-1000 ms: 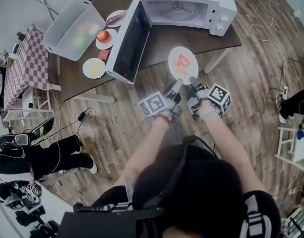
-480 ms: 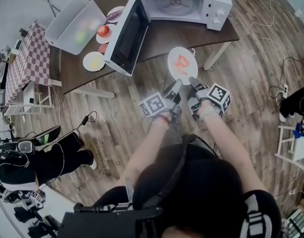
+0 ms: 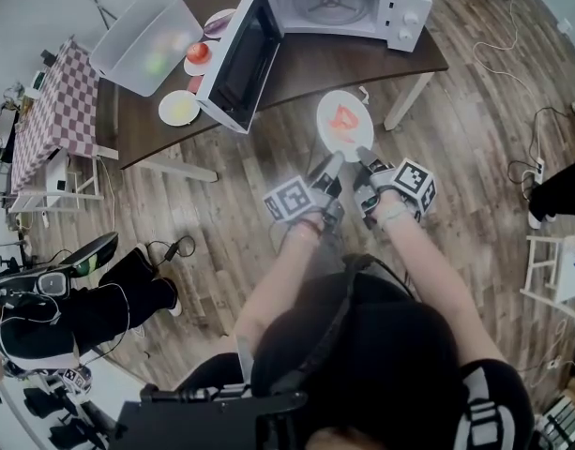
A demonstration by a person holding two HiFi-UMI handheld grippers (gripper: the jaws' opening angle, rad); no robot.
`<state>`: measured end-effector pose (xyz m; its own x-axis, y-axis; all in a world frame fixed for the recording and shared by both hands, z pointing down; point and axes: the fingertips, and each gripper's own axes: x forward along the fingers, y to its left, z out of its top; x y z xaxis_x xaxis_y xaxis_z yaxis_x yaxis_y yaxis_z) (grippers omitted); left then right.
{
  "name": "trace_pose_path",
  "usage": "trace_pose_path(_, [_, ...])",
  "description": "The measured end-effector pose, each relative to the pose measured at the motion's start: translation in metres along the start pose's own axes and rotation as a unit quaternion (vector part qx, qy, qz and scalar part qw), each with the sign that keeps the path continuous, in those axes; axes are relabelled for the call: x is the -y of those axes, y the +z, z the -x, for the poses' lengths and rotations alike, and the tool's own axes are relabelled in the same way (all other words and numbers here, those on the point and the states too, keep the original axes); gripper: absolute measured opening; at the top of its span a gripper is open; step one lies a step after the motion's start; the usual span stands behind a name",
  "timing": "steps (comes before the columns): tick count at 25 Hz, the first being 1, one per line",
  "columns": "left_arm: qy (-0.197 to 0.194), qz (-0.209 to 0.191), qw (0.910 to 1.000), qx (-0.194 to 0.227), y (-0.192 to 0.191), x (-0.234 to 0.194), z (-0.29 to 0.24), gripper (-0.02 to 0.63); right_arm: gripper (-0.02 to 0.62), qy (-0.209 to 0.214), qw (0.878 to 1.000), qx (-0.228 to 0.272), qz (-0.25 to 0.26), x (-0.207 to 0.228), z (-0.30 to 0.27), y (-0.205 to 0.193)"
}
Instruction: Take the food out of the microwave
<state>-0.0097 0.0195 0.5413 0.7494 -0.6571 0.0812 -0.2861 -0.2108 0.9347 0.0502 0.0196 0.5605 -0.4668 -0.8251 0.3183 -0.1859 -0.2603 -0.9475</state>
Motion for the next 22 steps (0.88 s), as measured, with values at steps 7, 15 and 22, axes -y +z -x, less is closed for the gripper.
trace_pose_path(7, [-0.001,-0.002,1.0000,0.000,-0.020,0.007,0.013,0.044,0.017,0.001,1.000,-0.001,0.000,0.005,0.022,-0.009])
trace_pose_path(15, [-0.001,-0.004,1.0000,0.000,-0.034,0.014,0.023,0.044,0.015,0.003,1.000,-0.003,0.001,0.009,0.039,-0.015])
trace_pose_path(22, [0.001,-0.007,1.0000,0.004,-0.039,0.018,0.028,0.044,0.015,0.004,1.000,-0.009,0.003,0.010,0.045,-0.018])
